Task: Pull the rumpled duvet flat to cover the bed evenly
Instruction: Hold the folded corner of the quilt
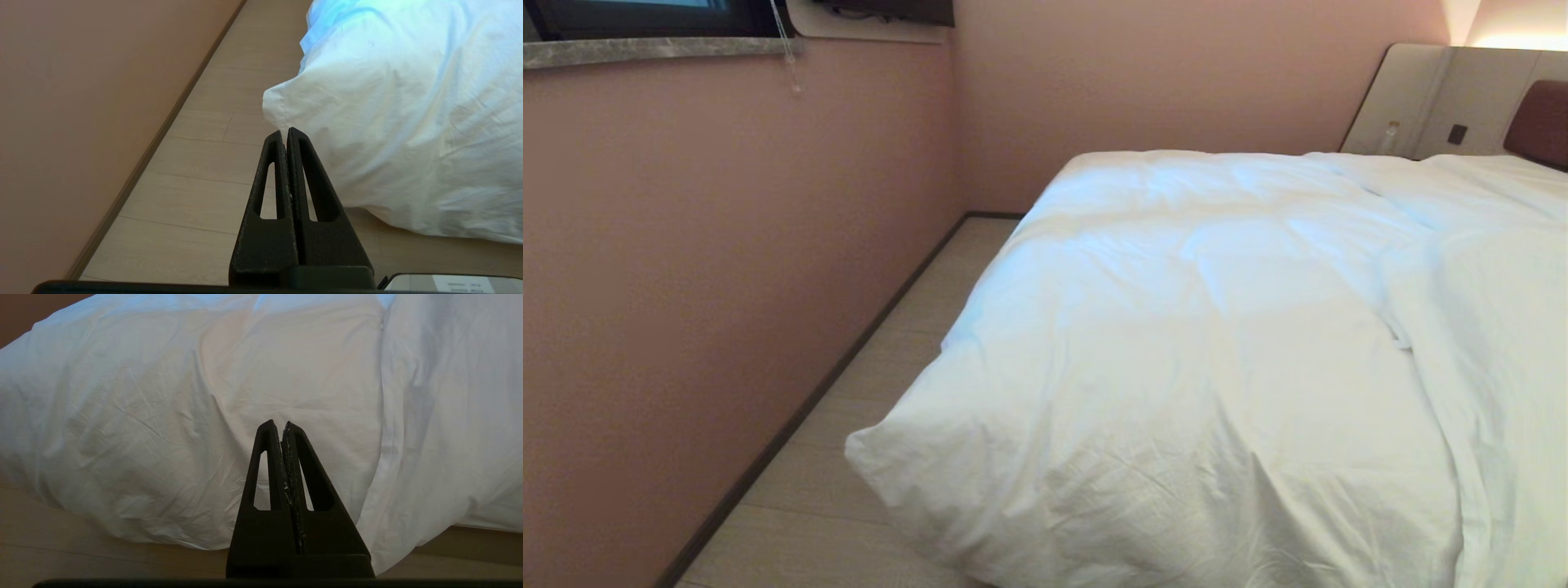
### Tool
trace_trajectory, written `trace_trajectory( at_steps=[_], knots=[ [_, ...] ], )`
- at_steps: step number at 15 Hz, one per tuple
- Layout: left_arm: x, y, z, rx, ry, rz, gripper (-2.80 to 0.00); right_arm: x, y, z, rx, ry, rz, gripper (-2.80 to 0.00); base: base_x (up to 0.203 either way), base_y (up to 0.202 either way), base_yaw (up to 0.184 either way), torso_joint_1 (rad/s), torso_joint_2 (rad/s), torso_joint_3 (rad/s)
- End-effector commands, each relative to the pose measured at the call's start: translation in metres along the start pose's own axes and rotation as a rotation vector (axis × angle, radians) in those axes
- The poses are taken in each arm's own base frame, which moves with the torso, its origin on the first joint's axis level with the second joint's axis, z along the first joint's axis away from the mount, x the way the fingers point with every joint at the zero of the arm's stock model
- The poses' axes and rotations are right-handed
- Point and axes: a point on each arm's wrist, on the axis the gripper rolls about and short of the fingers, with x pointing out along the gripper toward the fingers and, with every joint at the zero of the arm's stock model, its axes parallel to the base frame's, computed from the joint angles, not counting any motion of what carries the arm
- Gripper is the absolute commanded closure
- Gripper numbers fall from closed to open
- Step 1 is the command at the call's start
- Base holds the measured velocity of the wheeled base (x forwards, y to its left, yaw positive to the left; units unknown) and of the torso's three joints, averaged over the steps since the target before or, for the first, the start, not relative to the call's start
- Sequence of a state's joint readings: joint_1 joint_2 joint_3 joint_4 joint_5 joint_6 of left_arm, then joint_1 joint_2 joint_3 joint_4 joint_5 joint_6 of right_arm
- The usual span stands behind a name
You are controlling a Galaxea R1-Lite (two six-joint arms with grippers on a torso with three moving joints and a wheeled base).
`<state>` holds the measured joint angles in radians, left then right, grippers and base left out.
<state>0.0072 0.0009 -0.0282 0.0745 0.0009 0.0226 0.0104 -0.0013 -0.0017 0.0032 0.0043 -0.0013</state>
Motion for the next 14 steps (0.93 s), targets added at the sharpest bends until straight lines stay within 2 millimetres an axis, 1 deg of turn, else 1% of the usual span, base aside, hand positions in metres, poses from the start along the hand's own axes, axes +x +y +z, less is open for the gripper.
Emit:
trace_trajectory(
  at_steps=[1, 14],
  knots=[
    [0.0001, 0.0, -0.0007, 0.0, 0.002, 0.001, 0.0, 0.0001, 0.0, 0.0, 0.0, 0.001, 0.001, 0.0, 0.0, 0.0, 0.0, 0.0, 0.0, 0.0],
    [0.0003, 0.0, -0.0011, -0.003, 0.004, 0.003, 0.0, 0.0001, 0.0, 0.0, 0.0, 0.001, 0.001, 0.0, 0.0, 0.0, 0.0, 0.0, 0.0, 0.0]
  ],
)
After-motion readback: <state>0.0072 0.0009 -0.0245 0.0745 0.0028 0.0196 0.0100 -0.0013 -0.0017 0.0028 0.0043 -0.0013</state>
